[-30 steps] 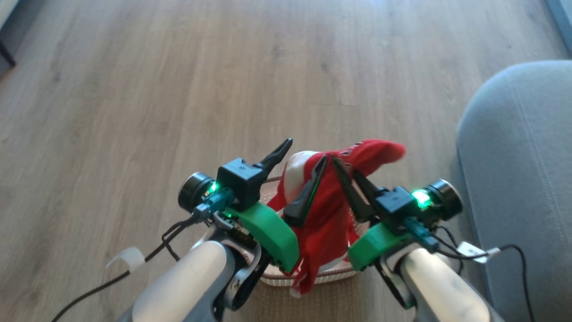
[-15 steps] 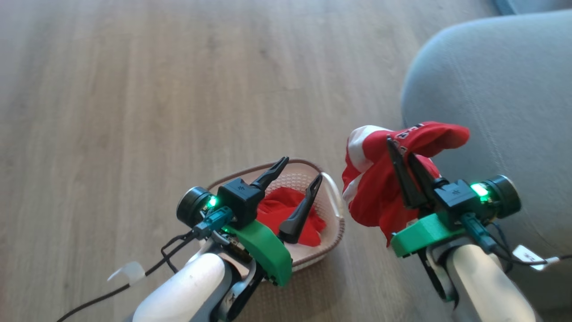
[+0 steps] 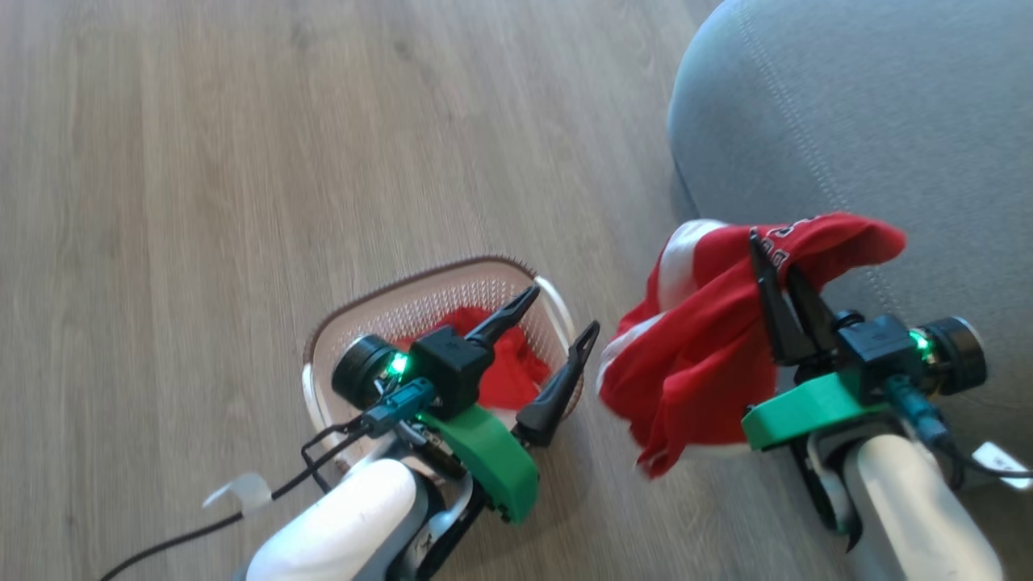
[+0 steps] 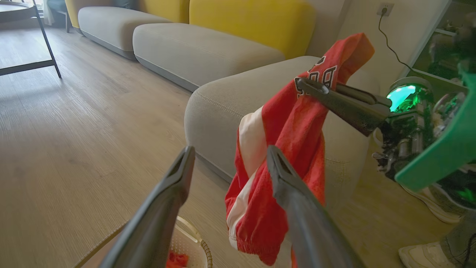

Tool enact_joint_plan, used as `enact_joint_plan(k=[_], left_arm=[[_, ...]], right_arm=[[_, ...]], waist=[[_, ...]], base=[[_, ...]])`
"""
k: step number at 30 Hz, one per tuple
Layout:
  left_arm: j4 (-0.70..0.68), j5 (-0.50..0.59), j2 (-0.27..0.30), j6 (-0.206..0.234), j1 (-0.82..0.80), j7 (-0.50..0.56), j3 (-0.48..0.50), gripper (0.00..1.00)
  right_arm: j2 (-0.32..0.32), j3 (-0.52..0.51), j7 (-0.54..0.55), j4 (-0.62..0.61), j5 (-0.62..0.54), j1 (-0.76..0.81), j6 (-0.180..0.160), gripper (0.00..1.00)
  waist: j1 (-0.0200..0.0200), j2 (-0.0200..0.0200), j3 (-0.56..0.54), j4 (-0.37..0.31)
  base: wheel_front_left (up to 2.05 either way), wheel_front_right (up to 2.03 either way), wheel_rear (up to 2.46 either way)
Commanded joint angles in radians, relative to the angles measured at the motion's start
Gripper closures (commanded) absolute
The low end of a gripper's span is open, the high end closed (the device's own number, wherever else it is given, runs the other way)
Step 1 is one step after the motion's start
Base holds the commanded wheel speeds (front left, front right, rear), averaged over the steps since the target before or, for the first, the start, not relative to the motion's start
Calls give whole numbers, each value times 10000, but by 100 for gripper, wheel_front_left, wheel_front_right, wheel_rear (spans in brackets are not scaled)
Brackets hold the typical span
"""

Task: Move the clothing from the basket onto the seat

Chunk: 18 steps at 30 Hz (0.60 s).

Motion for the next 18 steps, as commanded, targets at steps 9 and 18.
enact_joint_plan(k=[9,18], left_arm=[[-538,218,150,-299,-1304,48,334,0],[-419,233,21,-571,-1871,-153,365,0]], right_arm=[[56,-931,337,345,371,-2189,69,100],[-225,-2378,1094,1693,803,-5182,69,100]], waist=[[0,0,2031,1149],[0,0,3559,2104]], base=[[0,0,0],[0,0,0]])
